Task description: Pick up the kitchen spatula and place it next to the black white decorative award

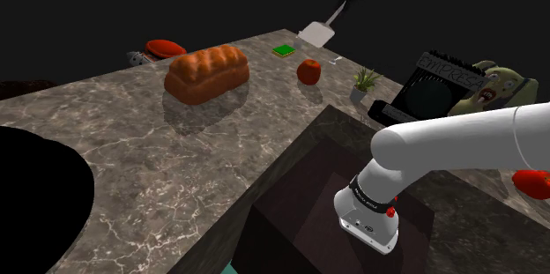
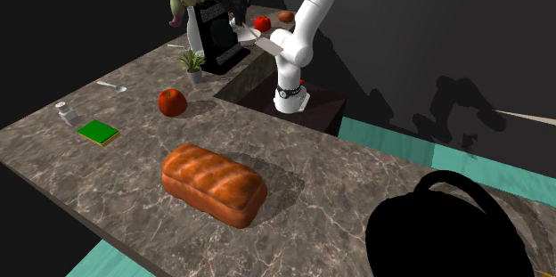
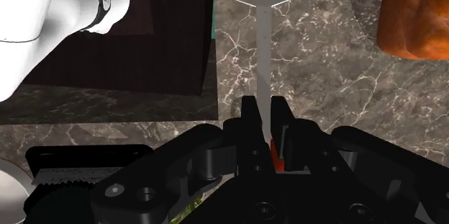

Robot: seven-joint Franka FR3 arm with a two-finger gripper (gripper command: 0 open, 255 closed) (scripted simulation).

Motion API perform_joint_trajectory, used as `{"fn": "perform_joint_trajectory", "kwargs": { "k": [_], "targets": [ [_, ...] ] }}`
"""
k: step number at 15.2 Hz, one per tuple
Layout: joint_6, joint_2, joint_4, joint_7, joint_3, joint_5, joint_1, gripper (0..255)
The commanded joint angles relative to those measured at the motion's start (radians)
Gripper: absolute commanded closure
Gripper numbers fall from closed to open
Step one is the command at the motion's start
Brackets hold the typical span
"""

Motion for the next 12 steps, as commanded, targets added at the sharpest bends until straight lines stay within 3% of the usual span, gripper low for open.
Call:
{"fn": "perform_joint_trajectory", "kwargs": {
  "k": [1, 12],
  "targets": [
    [0.010, 0.009, -0.005, -0.050, -0.040, -0.027, -0.009, 255],
    [0.072, 0.120, 0.038, -0.301, -0.243, -0.154, -0.068, 255]
  ]
}}
